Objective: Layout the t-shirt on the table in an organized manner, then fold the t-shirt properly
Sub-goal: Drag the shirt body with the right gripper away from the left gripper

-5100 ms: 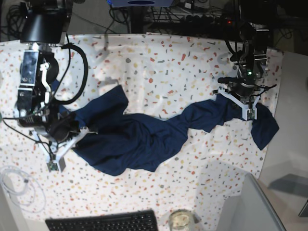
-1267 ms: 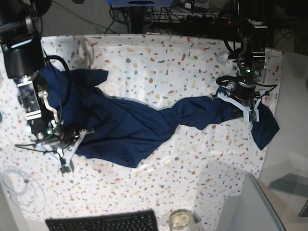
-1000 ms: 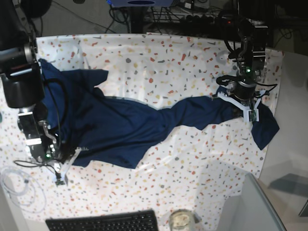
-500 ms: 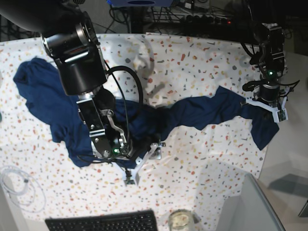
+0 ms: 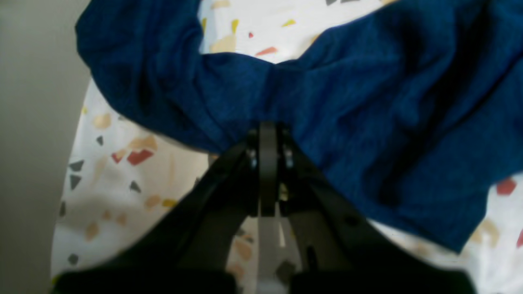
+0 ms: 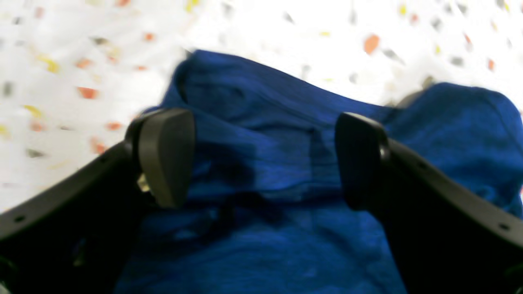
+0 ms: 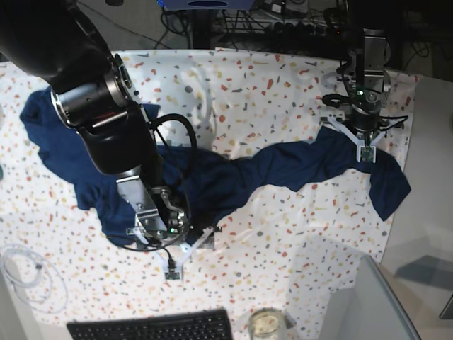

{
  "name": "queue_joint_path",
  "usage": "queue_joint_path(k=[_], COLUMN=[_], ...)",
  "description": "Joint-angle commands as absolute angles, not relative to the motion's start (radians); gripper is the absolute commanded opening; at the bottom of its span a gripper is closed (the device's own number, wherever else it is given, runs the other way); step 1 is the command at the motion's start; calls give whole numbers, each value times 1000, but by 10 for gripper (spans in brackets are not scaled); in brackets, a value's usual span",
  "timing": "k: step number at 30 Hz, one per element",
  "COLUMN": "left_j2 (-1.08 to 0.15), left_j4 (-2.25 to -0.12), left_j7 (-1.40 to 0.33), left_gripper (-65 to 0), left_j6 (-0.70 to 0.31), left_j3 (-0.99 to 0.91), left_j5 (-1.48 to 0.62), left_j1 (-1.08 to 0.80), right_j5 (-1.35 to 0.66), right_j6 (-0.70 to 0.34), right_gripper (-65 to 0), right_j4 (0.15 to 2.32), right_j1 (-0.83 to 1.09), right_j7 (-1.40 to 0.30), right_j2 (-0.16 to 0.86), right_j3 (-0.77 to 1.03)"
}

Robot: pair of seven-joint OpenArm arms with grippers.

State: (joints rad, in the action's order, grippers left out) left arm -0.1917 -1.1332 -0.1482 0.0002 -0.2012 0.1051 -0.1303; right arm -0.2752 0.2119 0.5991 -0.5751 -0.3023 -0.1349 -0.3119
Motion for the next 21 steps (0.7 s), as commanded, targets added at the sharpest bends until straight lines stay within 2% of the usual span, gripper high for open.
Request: queue_joint_path(k=[1,3,12,15,19,21], left_j2=[-205,-205,-197,-185,-185,-185], left_j4=[-1144,-1144,-1231,-1270,-1279,-1282], left_j7=[-157,-157,-157,-157,-156,-156], left_gripper=[-650,-650,-650,-650,-650,-650], left_j6=[7,5,5,5,5,5], left_j3=[-205,-205,-194,-194,-208,-231], left_j5=[107,107,107,107,107,107], left_j1=[-140,-156,-260,-306,-334,-334], right_j5=[-309,-363,-369,-369,-369,-366], right_j6=[203,203,203,202,209,211], right_gripper=[-149,-149,-149,-149,-156,-174], right_j4=[638,642,587,608,794,862], right_j1=[-615,-618,-618,-598,-506,-453], right_j7=[-283,-295,-295,-309,-392,-390], right_j2=[-147,-145,-148,-148,-142,-133], right_j3=[-315,-317,-323,-424,-608,-624])
